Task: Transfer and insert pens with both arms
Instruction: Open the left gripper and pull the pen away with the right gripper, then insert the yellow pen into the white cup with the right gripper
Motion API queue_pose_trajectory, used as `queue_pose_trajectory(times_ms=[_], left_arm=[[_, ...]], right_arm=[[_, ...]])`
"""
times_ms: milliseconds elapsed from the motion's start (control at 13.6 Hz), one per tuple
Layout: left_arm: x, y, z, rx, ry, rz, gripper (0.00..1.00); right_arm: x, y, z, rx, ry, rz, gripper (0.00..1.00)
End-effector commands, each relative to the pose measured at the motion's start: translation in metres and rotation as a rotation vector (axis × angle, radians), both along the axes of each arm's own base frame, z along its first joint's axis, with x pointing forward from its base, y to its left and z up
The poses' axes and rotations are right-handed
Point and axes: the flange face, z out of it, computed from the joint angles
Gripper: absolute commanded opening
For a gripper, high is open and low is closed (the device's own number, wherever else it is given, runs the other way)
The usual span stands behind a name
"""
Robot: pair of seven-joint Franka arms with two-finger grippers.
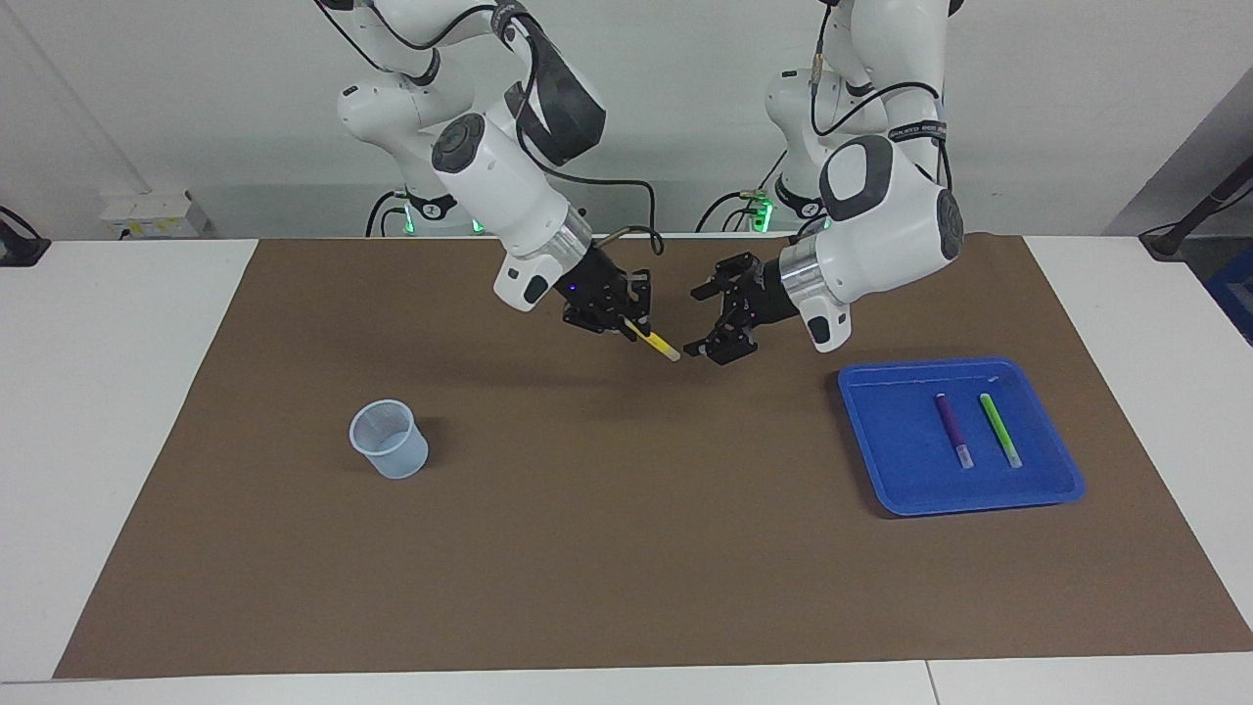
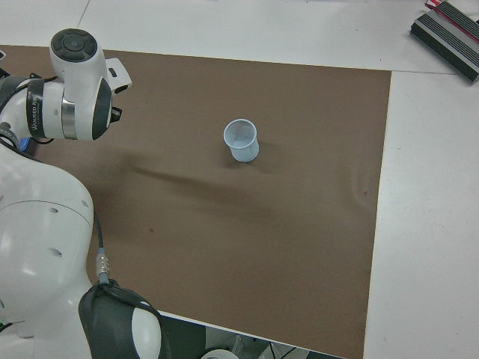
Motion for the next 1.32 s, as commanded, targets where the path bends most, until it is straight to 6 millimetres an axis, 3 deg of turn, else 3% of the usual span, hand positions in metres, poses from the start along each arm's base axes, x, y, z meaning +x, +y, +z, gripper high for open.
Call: queue_pose_trajectory(times_ms=[0,147,366,660,806,1026,1246], left_arm=[[-0.019,0.006,-0.004,0.077,-0.094,-0.209,1.00],[-0.020,0.015,-0.009,0.090,-0.077,-0.207,1.00],[-0.025,0.020,-0.013,0.097,-0.068,-0.205,1.00],[-0.036,0.000,-0.015,0.154,-0.108,-0.322,1.00],[-0.036,0.005,-0.019,0.232,-0.169,-0.457,1.00],[-0.025,0.029,-0.020,0.186,-0.236,-0.611,1.00],[-0.018,0.053,-0.023,0.242,-0.276,-0.756,1.00]], right_arm=[[0.006,-0.049,0.014,-0.103,-0.008,0.027,0.00],[0.012,-0.087,0.014,-0.167,-0.004,0.078,0.00],[0.027,-0.179,0.008,-0.238,-0.016,0.175,0.00],[0.040,-0.245,0.019,-0.390,-0.076,0.313,0.00],[0.044,-0.252,0.020,-0.423,-0.092,0.332,0.00],[0.054,-0.251,0.026,-0.489,-0.137,0.353,0.00],[0.061,-0.250,0.004,-0.489,-0.125,0.346,0.00]])
